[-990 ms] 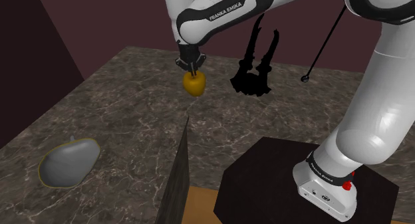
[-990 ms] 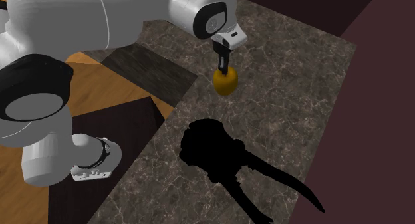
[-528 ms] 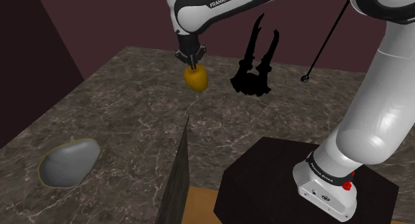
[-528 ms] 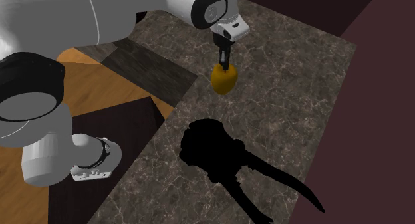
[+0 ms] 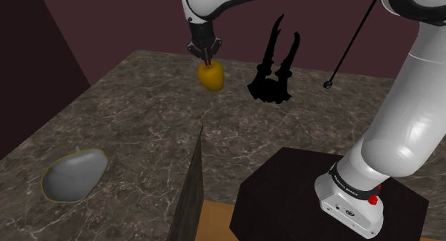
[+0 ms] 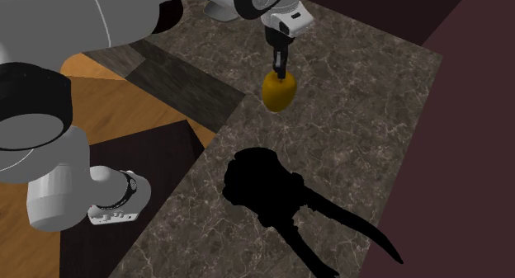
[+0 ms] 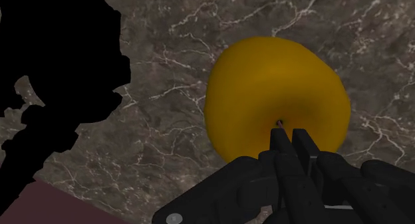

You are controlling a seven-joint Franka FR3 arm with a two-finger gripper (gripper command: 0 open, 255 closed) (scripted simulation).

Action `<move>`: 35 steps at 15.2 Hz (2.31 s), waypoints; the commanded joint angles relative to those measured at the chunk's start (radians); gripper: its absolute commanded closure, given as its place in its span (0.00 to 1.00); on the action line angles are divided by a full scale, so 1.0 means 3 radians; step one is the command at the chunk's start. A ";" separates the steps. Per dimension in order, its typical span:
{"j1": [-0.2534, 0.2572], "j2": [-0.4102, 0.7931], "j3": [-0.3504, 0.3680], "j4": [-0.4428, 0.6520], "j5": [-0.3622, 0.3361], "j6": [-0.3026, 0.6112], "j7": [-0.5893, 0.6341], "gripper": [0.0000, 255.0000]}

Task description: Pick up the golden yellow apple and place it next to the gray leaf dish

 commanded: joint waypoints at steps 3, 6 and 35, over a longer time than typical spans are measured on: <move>0.0004 -0.0033 0.0007 0.0143 0.0025 -0.0169 -0.0044 1.00; 0.0010 -0.0040 0.0011 0.0266 0.0035 -0.0296 -0.0073 1.00; 0.0803 0.0507 0.0333 0.1382 -0.0176 -0.1136 0.0775 1.00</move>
